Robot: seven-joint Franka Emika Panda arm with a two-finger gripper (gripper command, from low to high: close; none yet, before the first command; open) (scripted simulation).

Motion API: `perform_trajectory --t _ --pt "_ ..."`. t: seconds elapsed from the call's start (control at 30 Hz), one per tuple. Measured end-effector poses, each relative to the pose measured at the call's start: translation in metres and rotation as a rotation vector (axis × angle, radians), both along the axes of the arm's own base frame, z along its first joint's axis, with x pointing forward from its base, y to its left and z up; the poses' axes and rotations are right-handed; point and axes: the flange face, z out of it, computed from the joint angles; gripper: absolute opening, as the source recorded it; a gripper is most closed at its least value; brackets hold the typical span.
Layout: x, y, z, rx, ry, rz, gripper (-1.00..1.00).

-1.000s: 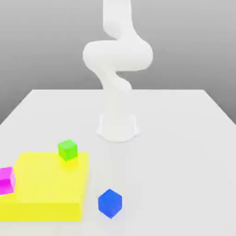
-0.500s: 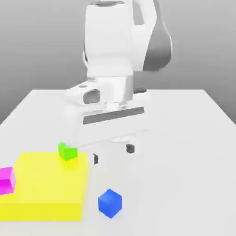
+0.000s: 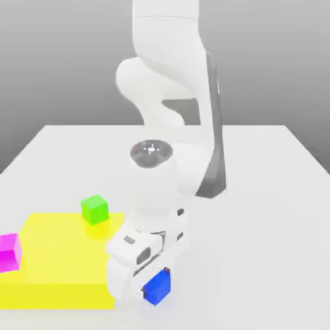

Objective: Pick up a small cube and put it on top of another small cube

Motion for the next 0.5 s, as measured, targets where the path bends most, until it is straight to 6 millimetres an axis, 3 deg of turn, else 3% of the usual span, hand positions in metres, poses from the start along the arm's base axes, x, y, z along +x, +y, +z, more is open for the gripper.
perform_trajectory --t 0.1,0.3,0.37,0.5 --pt "0.000 0.000 -0.001 0.000 0.001 0.000 -1.00" --pt "0.000 -0.001 0.055 0.001 0.001 -0.005 -1.00" --pt "0.007 -0.021 0.068 -0.002 0.001 -0.102 -1.00" --pt "0.020 -0.079 0.093 -0.008 0.000 -0.367 -1.00"
